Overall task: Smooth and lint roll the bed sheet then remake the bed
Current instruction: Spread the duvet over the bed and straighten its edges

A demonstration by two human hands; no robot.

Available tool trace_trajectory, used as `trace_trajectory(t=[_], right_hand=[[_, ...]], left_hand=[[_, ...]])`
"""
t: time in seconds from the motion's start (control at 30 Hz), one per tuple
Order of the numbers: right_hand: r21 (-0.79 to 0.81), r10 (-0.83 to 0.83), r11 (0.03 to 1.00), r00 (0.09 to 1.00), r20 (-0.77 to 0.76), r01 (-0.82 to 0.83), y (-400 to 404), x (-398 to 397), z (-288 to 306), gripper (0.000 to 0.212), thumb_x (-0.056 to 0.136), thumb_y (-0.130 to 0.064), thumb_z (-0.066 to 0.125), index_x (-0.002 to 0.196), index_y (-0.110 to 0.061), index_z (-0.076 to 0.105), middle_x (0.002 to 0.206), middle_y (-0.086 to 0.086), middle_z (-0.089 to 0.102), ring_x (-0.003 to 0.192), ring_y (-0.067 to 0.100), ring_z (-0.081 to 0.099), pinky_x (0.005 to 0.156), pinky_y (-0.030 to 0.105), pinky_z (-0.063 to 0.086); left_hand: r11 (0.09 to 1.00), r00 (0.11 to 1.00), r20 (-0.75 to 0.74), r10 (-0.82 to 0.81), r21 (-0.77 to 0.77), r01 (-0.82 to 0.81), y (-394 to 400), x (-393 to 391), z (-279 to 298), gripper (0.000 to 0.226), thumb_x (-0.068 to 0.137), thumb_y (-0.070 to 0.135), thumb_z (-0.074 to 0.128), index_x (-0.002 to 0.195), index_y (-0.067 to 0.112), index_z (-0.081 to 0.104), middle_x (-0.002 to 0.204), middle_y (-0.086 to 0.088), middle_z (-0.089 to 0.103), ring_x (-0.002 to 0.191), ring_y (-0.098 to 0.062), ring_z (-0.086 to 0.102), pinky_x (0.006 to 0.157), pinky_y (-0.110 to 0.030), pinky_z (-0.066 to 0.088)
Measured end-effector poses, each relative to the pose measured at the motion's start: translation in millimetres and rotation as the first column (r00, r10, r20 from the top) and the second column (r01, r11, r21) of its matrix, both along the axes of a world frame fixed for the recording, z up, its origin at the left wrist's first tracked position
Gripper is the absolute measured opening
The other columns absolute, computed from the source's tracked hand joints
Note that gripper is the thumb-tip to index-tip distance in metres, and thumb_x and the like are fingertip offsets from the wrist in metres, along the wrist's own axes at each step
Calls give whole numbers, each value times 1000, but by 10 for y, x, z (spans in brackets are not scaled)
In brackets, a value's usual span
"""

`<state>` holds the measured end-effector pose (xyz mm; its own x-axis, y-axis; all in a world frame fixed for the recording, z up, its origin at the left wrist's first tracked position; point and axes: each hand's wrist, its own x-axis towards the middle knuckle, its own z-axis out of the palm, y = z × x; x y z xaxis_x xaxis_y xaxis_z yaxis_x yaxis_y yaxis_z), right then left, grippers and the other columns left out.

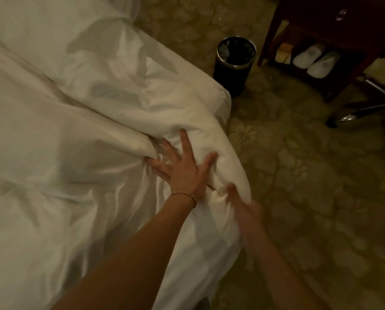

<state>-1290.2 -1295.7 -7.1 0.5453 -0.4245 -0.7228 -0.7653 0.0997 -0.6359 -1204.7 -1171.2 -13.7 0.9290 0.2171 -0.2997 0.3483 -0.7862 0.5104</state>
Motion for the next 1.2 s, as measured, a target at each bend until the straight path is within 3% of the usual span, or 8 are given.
trace_trajectory(t=[0.2, 0.33, 0.53, 0.7, 0.83, 0.97, 1.07, 1.2], right_hand=[[95, 23, 995, 998, 64, -29, 22, 261, -169, 90, 66, -80, 57, 139, -30, 44, 127, -10, 52, 109, 13, 52, 93, 32, 44], [142, 72, 986, 991, 114, -88, 136, 665, -118, 85, 76, -75, 55, 148, -38, 31, 141, -8, 44, 123, 19, 46, 95, 35, 39], [-48, 254, 967, 936, 242, -250, 337, 1387, -51, 81, 79, -68, 58, 146, -27, 38, 139, -4, 48, 113, 12, 47, 96, 31, 39], [-175, 378, 923, 894, 240, -343, 664, 2029, -9, 88, 75, -80, 42, 147, -29, 34, 148, -1, 40, 132, 21, 40, 109, 36, 33], [-327, 552, 818, 806, 215, -473, 956, 2716, 87, 91, 76, -84, 30, 147, -28, 34, 146, -1, 43, 132, 23, 41, 111, 44, 34], [-192, 560, 827, 809, 178, -529, 1228, 3366, 152, 89, 76, -87, 33, 143, -29, 42, 141, -2, 52, 125, 21, 50, 109, 43, 39], [-90, 518, 855, 842, 152, -510, 1468, 3733, 178, 94, 69, -92, 34, 130, -24, 55, 124, 0, 62, 111, 19, 58, 102, 43, 46], [-53, 528, 849, 846, 74, -525, 1662, 3990, 202, 61, 88, -76, 32, 87, -23, 61, 91, -1, 64, 85, 15, 59, 82, 33, 44]], left_hand=[[991, 978, 164, 126, -59, -118, 173, 421, -69, 98, 84, 81, 44, 155, 45, -13, 164, -18, -8, 150, -35, -21, 117, -62, -4], [950, 927, 218, 304, -148, -276, 345, 1053, 60, 108, 76, 82, 57, 155, 44, -6, 151, -24, 15, 146, -45, 11, 121, -56, 12], [930, 907, 219, 359, 2, -368, 952, 1722, 116, 103, 75, 79, 61, 155, 34, 14, 155, -22, 15, 144, -39, 16, 119, -50, 11], [946, 938, 254, 237, 158, -282, 1351, 2221, 140, 76, 81, 78, 52, 140, 33, 36, 139, -18, 26, 135, -39, 24, 115, -50, 13], [955, 950, 302, 75, 252, -156, 1610, 2636, 174, 75, 83, 77, 49, 143, 36, 29, 135, -18, 28, 129, -39, 26, 114, -53, 13], [907, 835, 460, -302, 408, 104, 1775, 3195, 383, 71, 88, 72, 43, 149, 38, 33, 153, -9, 29, 144, -31, 18, 116, -49, 6], [729, 729, 302, -615, 571, 378, 1788, 3675, 509, 65, 94, 69, 29, 150, 36, 40, 160, 0, 32, 153, -29, 8, 117, -53, -3], [739, 858, -109, -502, 462, 491, 2062, 3772, 385, 53, 101, 60, 23, 110, 28, 65, 120, -1, 65, 129, -29, 45, 114, -54, 7]])
